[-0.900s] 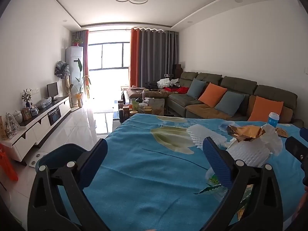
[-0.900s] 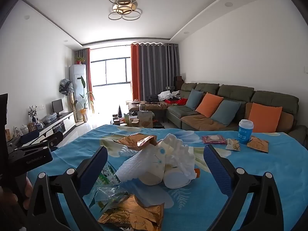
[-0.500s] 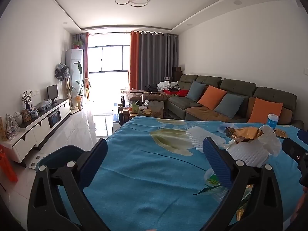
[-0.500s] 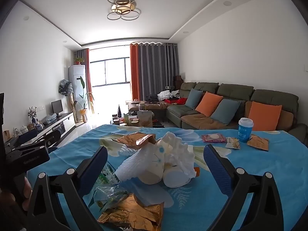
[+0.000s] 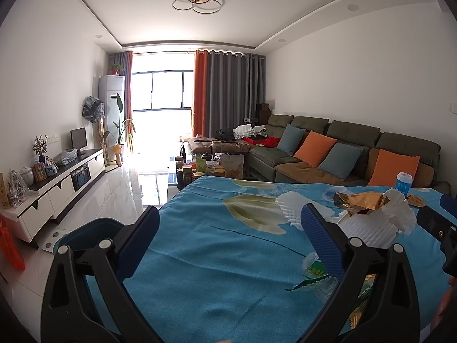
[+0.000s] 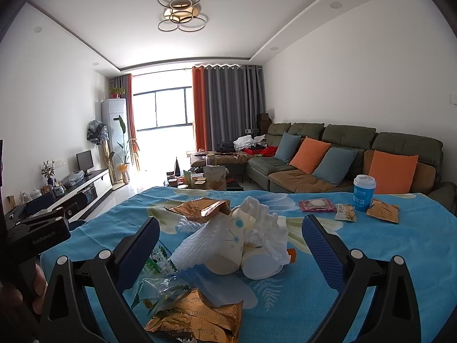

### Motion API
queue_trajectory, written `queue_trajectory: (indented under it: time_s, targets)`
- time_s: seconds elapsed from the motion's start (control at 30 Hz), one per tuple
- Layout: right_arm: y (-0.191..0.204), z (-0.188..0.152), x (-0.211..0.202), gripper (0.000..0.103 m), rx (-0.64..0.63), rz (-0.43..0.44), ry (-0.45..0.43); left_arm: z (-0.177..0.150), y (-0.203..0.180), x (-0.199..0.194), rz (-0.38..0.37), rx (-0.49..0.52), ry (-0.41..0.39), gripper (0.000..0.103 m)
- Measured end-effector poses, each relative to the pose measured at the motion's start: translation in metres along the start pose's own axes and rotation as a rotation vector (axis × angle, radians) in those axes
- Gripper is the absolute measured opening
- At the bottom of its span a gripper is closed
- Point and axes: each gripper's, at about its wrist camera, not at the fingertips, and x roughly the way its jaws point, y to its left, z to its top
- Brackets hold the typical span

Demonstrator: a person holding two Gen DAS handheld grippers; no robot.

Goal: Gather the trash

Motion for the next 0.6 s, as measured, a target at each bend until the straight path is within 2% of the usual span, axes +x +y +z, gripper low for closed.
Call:
queue_trajectory:
  time_s: [0.6]
  targets:
    - [-0.0011,-0.0006,-0.0015,0.096,0.007,-0.001,-0.004,0.0002,0.0013,-0.0006,-0.001,-0.007,-0.008,0.097]
